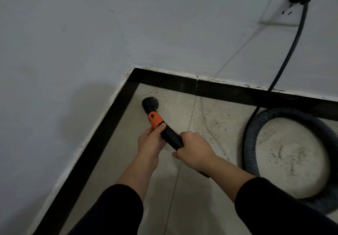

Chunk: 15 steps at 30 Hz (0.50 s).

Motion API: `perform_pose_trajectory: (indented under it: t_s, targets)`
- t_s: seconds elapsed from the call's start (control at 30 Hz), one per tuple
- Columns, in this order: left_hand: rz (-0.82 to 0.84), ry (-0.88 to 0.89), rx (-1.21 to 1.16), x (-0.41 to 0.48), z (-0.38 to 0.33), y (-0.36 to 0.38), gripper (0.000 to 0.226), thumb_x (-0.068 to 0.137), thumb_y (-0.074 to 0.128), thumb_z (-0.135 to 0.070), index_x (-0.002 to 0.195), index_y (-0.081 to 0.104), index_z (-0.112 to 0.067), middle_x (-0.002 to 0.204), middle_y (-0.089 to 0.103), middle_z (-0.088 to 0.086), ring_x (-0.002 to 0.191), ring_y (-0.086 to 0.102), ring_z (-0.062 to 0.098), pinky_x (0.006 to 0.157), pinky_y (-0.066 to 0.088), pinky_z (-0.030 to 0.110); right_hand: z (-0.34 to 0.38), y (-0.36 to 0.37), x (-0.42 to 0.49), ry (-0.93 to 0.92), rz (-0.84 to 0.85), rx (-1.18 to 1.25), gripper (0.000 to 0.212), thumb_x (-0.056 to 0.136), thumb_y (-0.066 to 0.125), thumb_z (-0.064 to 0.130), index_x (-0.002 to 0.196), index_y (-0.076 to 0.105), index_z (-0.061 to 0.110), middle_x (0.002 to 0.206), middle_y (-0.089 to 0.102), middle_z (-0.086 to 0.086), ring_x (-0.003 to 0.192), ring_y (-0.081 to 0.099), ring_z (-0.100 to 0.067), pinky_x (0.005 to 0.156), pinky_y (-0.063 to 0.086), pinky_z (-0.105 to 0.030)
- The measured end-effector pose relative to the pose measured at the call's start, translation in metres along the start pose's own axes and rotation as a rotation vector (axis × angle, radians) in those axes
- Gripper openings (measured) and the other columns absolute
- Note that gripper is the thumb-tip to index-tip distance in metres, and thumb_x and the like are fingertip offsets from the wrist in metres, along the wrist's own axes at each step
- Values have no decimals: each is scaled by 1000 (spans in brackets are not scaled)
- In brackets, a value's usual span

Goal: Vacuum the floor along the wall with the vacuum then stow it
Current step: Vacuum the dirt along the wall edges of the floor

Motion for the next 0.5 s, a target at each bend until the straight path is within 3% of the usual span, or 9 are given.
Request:
perform_pose_trajectory:
  t_s: [0.3, 0.5]
  targets:
    - [59, -35, 23, -10, 8, 13, 32, 90, 66, -11, 121, 60, -3, 113, 67, 15, 99, 66, 21, 77, 54, 24, -16, -5, -14, 49, -21, 37, 19, 81, 65, 23, 94, 57, 12, 85, 59, -5, 76, 60, -24, 60, 45, -29]
    - [89, -52, 61, -16, 15, 24, 18, 89, 67, -12, 107, 63, -8, 111, 68, 14, 101, 66, 24, 85, 53, 29, -29, -10, -25, 84, -42, 49, 18, 79, 66, 24, 87, 54, 13, 80, 57, -4, 71, 57, -23, 54, 38, -27]
Point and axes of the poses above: each hand's wrist, its own x-axis towards the middle knuckle, its own y-axis out of the palm, z = x × y, the point moved 5 cm from there along x, towards the middle knuckle
